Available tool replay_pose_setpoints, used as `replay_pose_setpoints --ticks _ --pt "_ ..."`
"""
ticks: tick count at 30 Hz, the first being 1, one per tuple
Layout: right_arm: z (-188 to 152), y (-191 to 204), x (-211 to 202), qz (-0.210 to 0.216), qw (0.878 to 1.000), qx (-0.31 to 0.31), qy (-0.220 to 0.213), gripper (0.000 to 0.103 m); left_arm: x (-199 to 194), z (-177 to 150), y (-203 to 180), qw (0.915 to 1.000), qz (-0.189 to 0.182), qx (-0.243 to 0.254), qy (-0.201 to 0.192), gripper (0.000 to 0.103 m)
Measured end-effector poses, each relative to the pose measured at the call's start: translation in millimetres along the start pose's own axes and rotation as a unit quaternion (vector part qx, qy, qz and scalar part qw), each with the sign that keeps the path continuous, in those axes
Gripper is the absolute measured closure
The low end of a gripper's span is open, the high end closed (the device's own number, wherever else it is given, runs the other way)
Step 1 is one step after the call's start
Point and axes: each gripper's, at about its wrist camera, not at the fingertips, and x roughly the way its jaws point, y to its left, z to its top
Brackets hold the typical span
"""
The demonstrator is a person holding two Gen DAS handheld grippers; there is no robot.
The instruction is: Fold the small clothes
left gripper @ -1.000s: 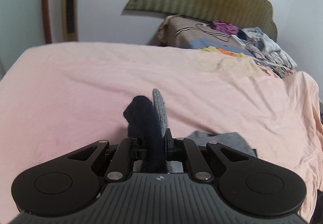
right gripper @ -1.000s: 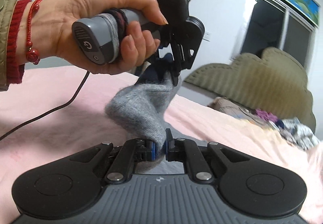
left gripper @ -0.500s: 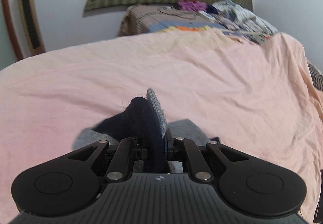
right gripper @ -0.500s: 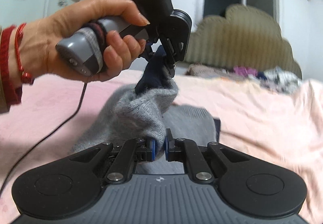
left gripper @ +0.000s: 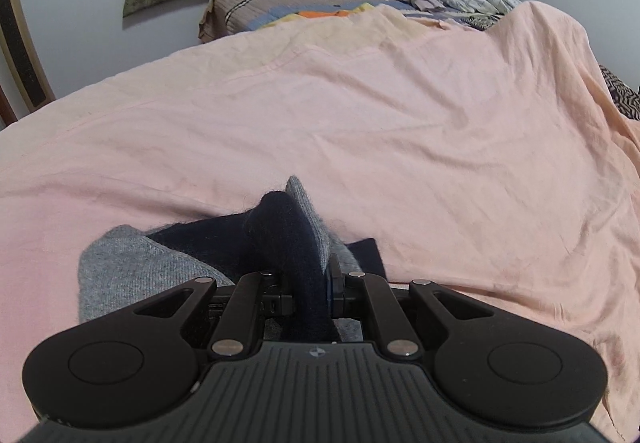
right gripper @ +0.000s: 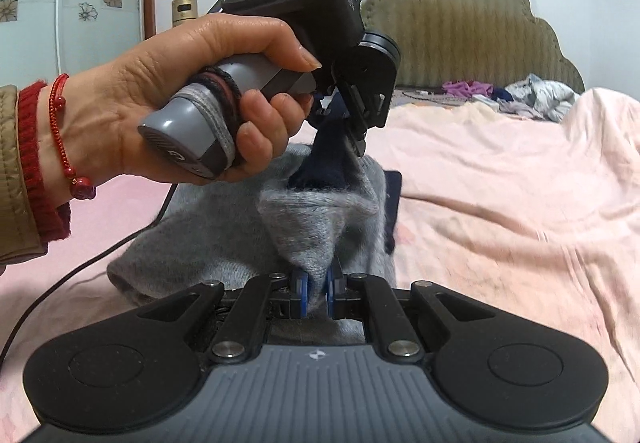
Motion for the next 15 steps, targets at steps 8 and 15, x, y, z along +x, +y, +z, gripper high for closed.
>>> replay_pose_setpoints --ticks 8,15 --pt "-1.0 -19.4 9.8 0.019 0.998 0.049 0.031 0.094 14.4 -3.3 -10.7 0.9999 0.006 0.006 0.010 0.091" --pt "-2.3 -23.2 9.4 0.027 0.996 0.073 0.042 0.094 12.7 -3.8 -13.3 0.9998 -0.001 0.019 0.003 0.077"
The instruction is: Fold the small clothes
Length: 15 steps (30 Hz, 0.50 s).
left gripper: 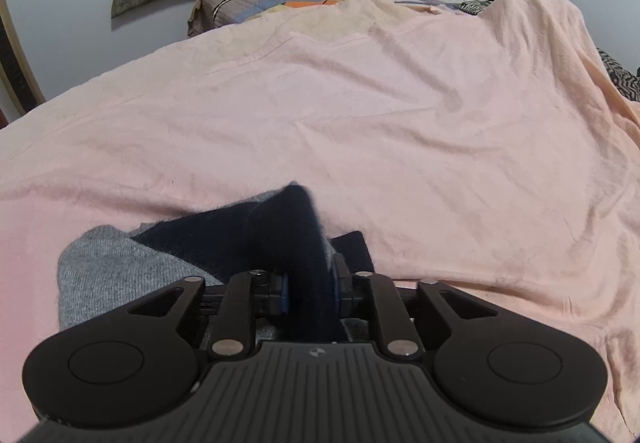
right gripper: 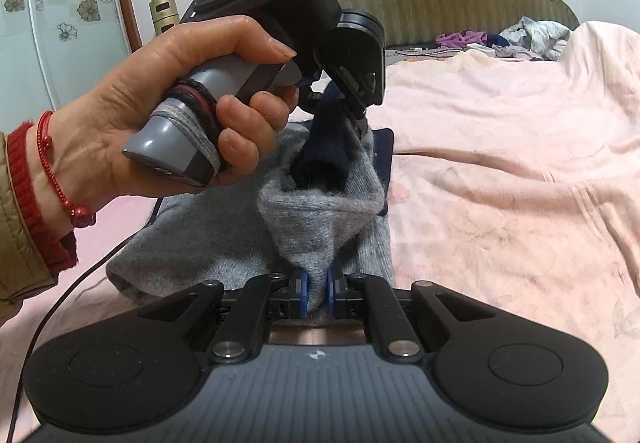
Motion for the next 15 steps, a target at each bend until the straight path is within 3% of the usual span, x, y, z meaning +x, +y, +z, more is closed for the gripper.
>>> replay_pose_setpoints --ticks 4,13,15 --pt "-0.1 0.0 0.5 0.003 1.000 0.003 0.003 0.094 -4.2 -0.3 -2.7 0.9999 -0.002 0.007 -0.011 0.042" --pt "6.9 -8.5 2.7 0.016 0.999 0.023 0.022 0.091 -10.5 -1.0 4.8 0.9992 0.026 0.004 -0.031 0.009" --pt "8.5 -10.9 4.7 0.015 0.999 0.029 0.027 0.086 -13.6 0.0 9.1 0.9987 0.034 0.000 -0.038 0.006"
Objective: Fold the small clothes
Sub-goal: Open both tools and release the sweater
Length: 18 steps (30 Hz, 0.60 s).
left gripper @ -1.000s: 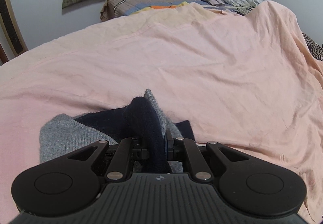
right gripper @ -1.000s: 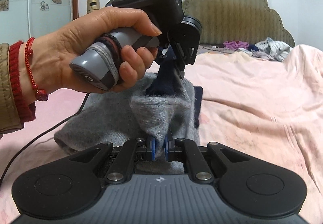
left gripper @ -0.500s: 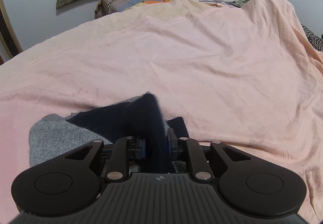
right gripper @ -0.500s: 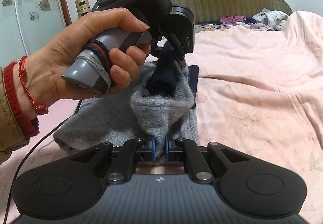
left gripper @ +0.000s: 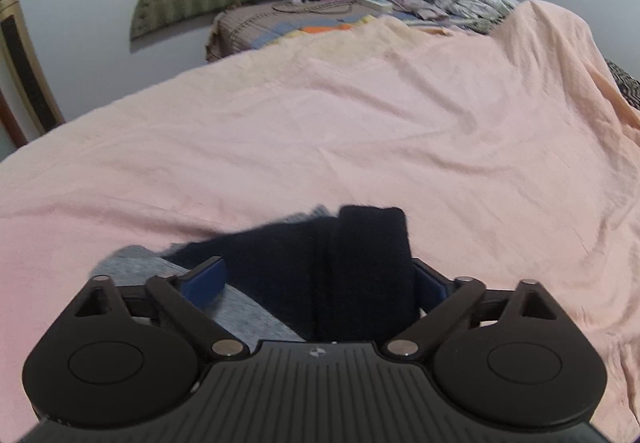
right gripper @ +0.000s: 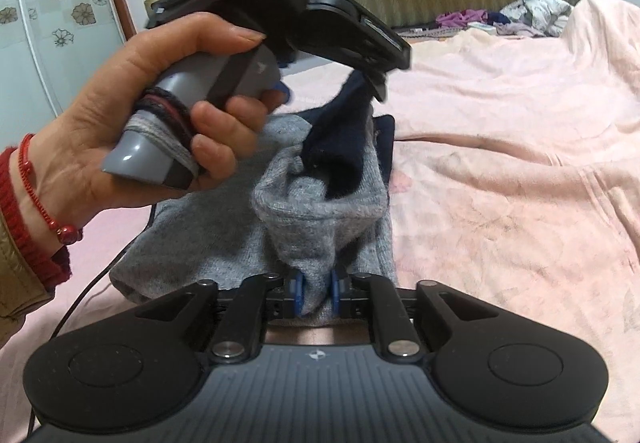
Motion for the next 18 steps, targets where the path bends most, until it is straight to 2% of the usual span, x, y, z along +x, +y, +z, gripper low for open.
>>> replay_pose_setpoints --ticks 3,5,6,10,13,16,18 --pt "1.4 -2.1 2.8 0.000 1.000 0.012 0.002 0.068 -2.9 1.3 8.0 1.0000 0.006 -0.007 0.000 0.005" --pt "2.8 -4.4 2.5 0.013 1.000 0.023 0.002 0.049 -6.9 0.2 15.7 0.9998 0.015 -0.012 -0.004 0.005" --pt "3.7 -5.7 2.0 0.022 0.999 0.030 0.001 0.046 -9.9 -1.2 20.8 0.9996 0.023 -0.014 -0.007 0.004" --pt "8.0 -11.7 1.7 0.033 0.998 0.060 -0.004 0.044 -30.6 -22.7 43.4 0.9975 0.060 -0.016 -0.032 0.000" --pt "10.3 -27.6 4.3 0.059 0.991 0.116 -0.002 0.044 -44.1 -43.0 56.7 0.9961 0.078 -0.015 -0.039 0.000" --pt "12.2 -46.1 11.7 0.084 0.980 0.178 0.007 0.046 -55.0 -52.5 69.3 0.9949 0.086 -0.022 -0.047 0.000" --pt "12.7 -50.0 13.9 0.077 0.979 0.191 0.005 0.048 -63.7 -51.1 79.1 0.9947 0.078 -0.039 -0.055 0.000"
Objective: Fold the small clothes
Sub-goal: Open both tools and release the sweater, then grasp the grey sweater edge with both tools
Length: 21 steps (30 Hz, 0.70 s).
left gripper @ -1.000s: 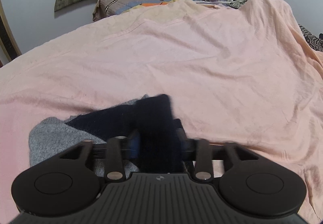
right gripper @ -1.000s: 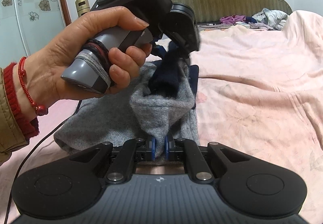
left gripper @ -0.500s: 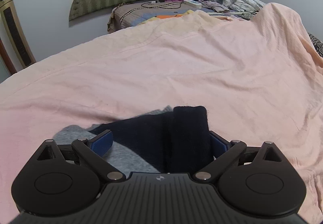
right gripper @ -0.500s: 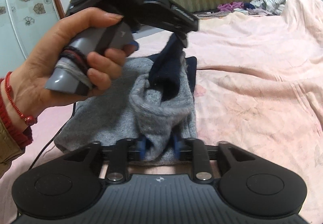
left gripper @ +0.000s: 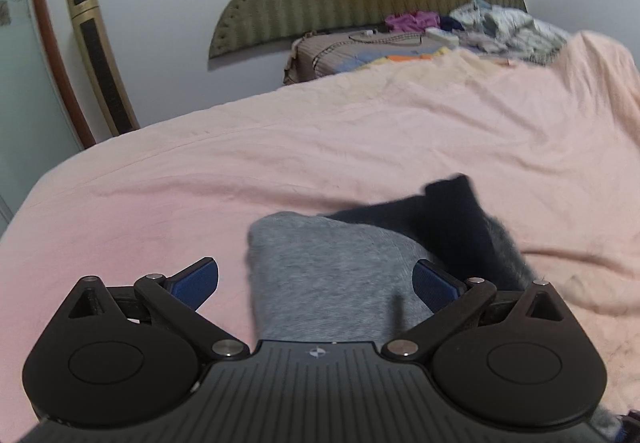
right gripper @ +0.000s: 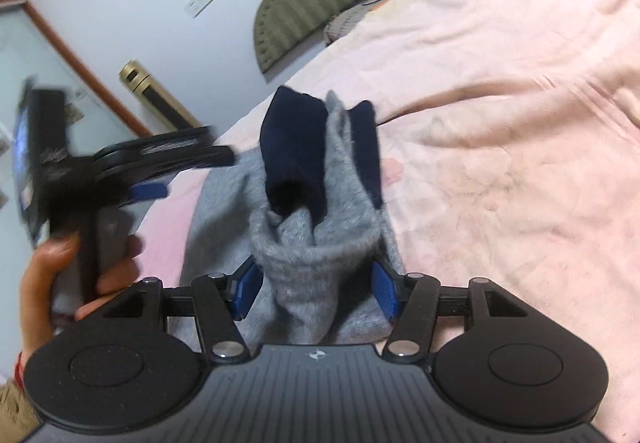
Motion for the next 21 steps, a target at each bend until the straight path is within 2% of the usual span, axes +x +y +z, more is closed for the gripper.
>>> replay_pose_setpoints --ticks 1,3,6,8,11,15,18,21 --pt "-0.1 -0.3 -0.1 -0.007 1.000 0.002 -0.004 0.053 -3.9 3.0 7.0 0.9998 -0.006 -0.017 -0.003 0.000" --pt "-0.3 -0.4 -1.4 -0.016 1.000 0.004 -0.008 0.055 -11.4 7.4 19.5 0.9989 -0.020 -0.042 -0.005 0.000" --pt "-2.2 0.1 -5.8 -0.041 0.999 -0.010 -0.012 0.059 -25.6 3.6 32.1 0.9983 -0.023 -0.052 -0.012 0.000" --pt "-1.7 -2.4 -9.5 -0.049 0.999 -0.017 -0.008 0.075 -32.0 -9.6 35.8 0.9989 -0.015 -0.041 -0.013 0.000" --pt "1.4 -11.6 -11.8 -0.041 0.999 -0.004 0.003 0.089 -34.1 -35.2 36.2 0.9998 0.006 -0.018 -0.004 0.000" --pt "3.9 -15.3 -14.7 -0.041 0.999 -0.003 0.000 0.089 -27.5 -66.9 34.2 0.9997 0.006 0.004 0.021 0.000" --pt "1.6 -8.2 -12.2 -0.059 0.997 -0.052 0.013 0.089 -22.0 -81.5 38.0 0.9994 0.001 0.005 0.035 0.000" --pt "5.1 -1.0 -18.0 -0.062 0.994 -0.086 0.020 0.083 -27.3 -88.3 48.2 0.9994 -0.017 0.004 0.029 0.000"
